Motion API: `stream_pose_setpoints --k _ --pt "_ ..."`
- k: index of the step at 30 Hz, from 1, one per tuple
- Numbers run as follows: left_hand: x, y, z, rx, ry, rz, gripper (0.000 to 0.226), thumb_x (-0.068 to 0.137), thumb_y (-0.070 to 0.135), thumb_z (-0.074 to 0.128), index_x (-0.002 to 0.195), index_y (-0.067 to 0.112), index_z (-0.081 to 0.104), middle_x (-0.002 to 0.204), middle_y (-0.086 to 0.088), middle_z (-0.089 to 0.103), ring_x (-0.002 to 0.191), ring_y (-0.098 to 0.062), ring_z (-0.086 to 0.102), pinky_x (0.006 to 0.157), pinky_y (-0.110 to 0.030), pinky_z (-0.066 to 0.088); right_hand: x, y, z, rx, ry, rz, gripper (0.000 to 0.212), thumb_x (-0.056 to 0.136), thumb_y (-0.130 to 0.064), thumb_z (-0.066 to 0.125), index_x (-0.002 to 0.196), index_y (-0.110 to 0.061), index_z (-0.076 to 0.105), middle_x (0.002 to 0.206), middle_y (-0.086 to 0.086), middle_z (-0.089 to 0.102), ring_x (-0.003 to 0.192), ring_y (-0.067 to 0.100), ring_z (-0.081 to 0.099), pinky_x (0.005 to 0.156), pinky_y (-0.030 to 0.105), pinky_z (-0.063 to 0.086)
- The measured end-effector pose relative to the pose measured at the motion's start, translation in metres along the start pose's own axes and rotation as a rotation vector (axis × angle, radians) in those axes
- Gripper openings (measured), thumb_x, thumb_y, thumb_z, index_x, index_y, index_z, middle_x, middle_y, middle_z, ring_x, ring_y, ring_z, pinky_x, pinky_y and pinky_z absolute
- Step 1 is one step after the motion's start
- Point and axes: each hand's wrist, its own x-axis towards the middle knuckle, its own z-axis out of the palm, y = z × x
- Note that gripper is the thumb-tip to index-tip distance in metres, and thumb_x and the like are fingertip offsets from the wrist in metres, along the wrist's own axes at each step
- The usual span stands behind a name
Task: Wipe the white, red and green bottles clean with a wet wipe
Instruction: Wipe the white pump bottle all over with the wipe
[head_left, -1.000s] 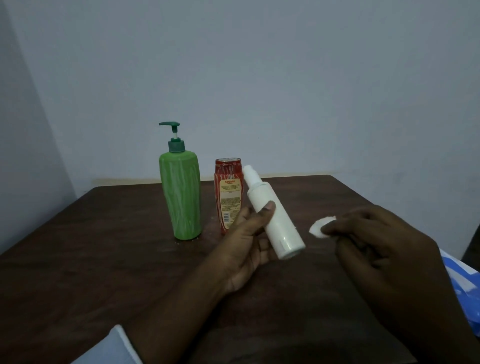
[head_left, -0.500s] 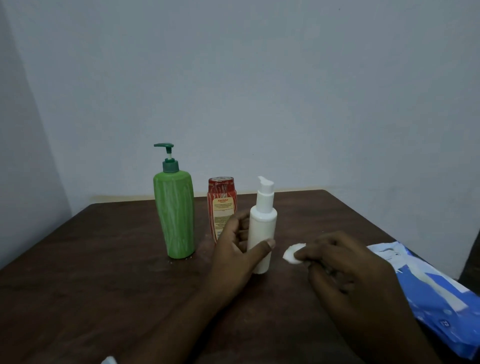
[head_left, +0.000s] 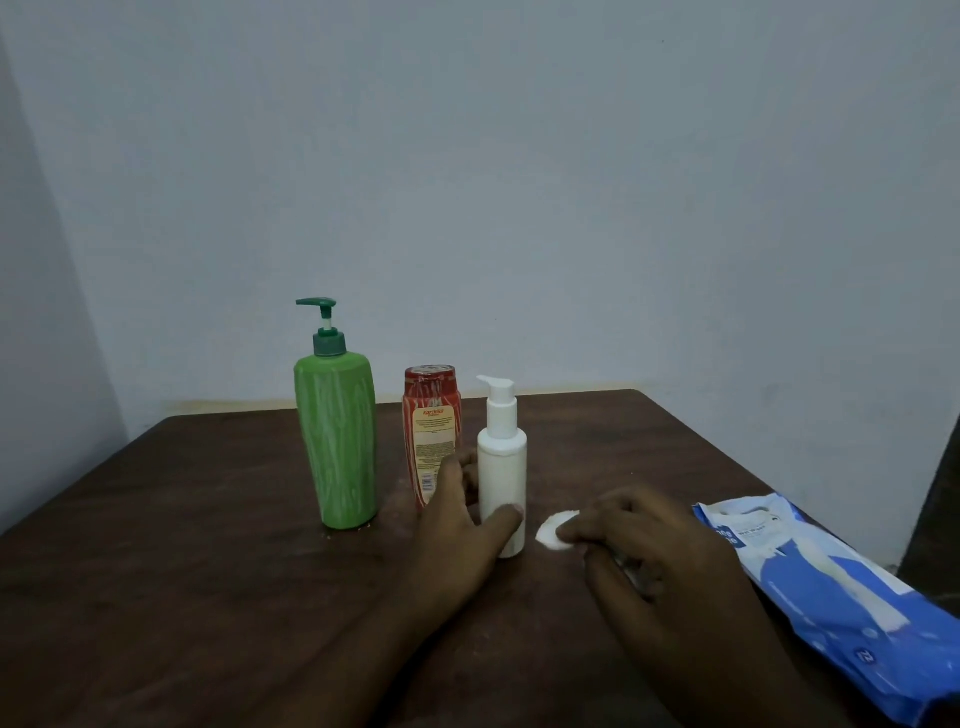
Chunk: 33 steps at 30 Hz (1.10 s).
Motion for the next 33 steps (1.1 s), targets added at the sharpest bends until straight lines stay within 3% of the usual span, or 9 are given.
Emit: stream_pose_setpoints --k 5,7,8,11,13,17,23,26,33 --pt "0.001 -0.002 0.0 0.06 -0.025 0.006 0.075 0.085 0.024 0.079 0.145 0.037 0.036 0.137 0.016 0.057 0.122 -0.006 0.06 0.103 -0.037 0.055 0.004 0.003 0.002 -0.03 0.013 -0.076 0.032 0.09 -0.035 0.038 0.116 -0.051 0.047 0.093 -0.033 0.045 0.104 -0.034 0.032 0.082 -0.009 0.031" --pt "0.002 -0.005 0.0 0.063 0.004 0.01 0.076 0.077 0.035 0.086 0.137 0.042 0.04 0.132 0.017 0.061 0.119 -0.005 0.062 0.099 -0.038 0.057 0.006 0.002 0.005 -0.065 0.063 -0.135 0.036 0.098 -0.032 0.028 0.126 -0.054 0.035 0.113 -0.033 0.044 0.111 -0.036 0.023 0.06 0.003 0.047" --pt "0.002 -0.007 0.0 0.074 0.017 0.012 0.075 0.074 0.041 0.088 0.133 0.043 0.042 0.129 0.018 0.062 0.116 -0.004 0.063 0.098 -0.037 0.057 0.007 0.001 0.006 -0.064 0.074 -0.143 0.036 0.097 -0.028 0.031 0.123 -0.052 0.038 0.122 -0.035 0.04 0.112 -0.035 0.024 0.043 0.006 0.041" --pt "0.002 -0.007 0.0 0.104 0.017 0.016 0.073 0.072 0.045 0.091 0.13 0.04 0.046 0.126 0.019 0.062 0.114 -0.002 0.062 0.096 -0.034 0.057 0.0 -0.004 0.009 0.02 0.115 -0.088 0.024 0.081 -0.018 0.054 0.097 -0.035 0.061 0.099 -0.02 0.056 0.097 -0.015 0.051 0.075 0.011 0.044" --pt "0.001 -0.007 0.0 0.111 -0.023 0.003 0.072 0.076 0.046 0.088 0.133 0.038 0.045 0.13 0.018 0.06 0.116 -0.003 0.06 0.097 -0.032 0.056 -0.004 -0.006 0.008 0.056 0.068 -0.078 0.019 0.081 -0.018 0.057 0.093 -0.028 0.068 0.093 -0.017 0.06 0.087 -0.003 0.056 0.074 0.011 0.043" --pt "0.0 -0.007 -0.001 0.164 -0.082 -0.01 0.062 0.087 0.032 0.08 0.133 0.04 0.04 0.136 0.014 0.058 0.118 -0.002 0.059 0.097 -0.027 0.053 -0.001 -0.003 0.009 0.026 0.001 -0.026 0.024 0.079 -0.027 0.053 0.098 -0.034 0.065 0.095 -0.022 0.056 0.088 -0.015 0.052 0.078 0.0 0.039" --pt "0.0 -0.007 0.0 0.204 -0.028 0.03 0.074 0.076 0.045 0.089 0.136 0.031 0.047 0.127 0.018 0.061 0.111 0.002 0.06 0.088 -0.02 0.054 -0.001 -0.006 0.008 0.051 0.031 -0.019 0.02 0.08 -0.023 0.056 0.094 -0.031 0.067 0.093 -0.021 0.056 0.087 -0.011 0.054 0.075 0.003 0.04" --pt "-0.001 -0.007 -0.001 0.219 -0.016 0.031 0.076 0.073 0.057 0.086 0.133 0.033 0.047 0.125 0.018 0.059 0.111 0.0 0.059 0.089 -0.024 0.054 -0.002 -0.005 0.006 0.048 0.014 -0.024 0.021 0.079 -0.024 0.057 0.095 -0.03 0.069 0.095 -0.02 0.057 0.086 -0.01 0.056 0.074 0.004 0.042" --pt "-0.001 -0.01 0.0 0.273 -0.041 0.008 0.065 0.08 0.05 0.083 0.132 0.032 0.049 0.127 0.015 0.063 0.111 -0.001 0.062 0.093 -0.031 0.058 -0.001 -0.005 0.009 0.054 0.015 -0.027 0.021 0.081 -0.024 0.055 0.096 -0.034 0.064 0.095 -0.027 0.051 0.089 -0.014 0.053 0.078 0.002 0.039"
